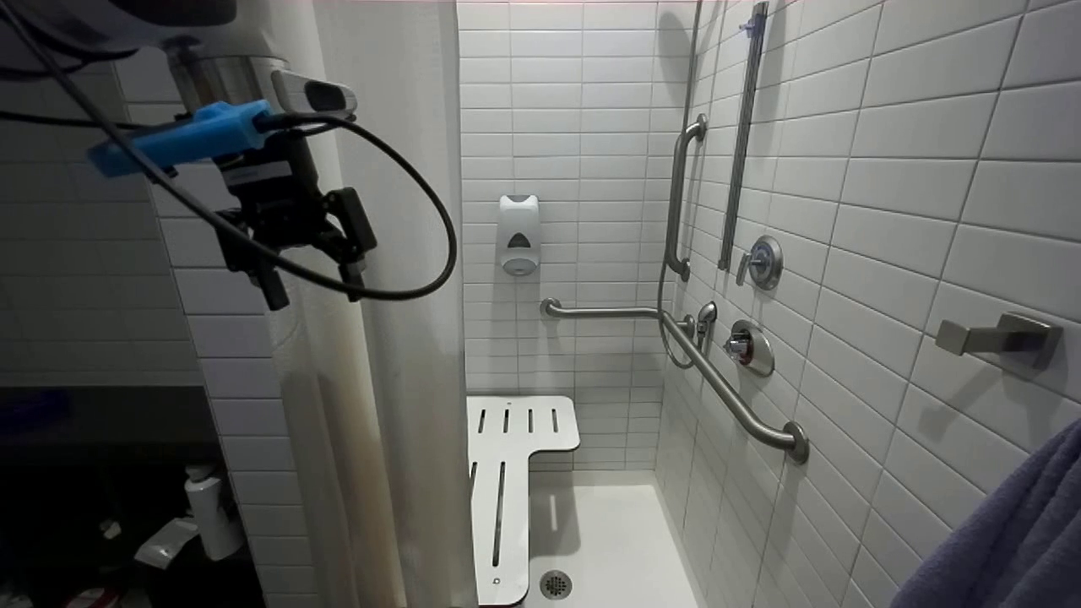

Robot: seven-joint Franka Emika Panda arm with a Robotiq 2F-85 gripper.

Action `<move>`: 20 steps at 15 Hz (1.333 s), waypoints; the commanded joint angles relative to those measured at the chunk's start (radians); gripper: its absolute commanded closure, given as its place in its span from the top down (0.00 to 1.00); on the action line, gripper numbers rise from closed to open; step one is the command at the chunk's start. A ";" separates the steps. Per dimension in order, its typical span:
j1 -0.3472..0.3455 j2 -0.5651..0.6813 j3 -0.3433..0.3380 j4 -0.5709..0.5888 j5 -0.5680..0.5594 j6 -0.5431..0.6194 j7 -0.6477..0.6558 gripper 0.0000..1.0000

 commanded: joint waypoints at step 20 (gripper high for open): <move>-0.043 -0.106 0.031 -0.132 -0.278 0.273 0.091 1.00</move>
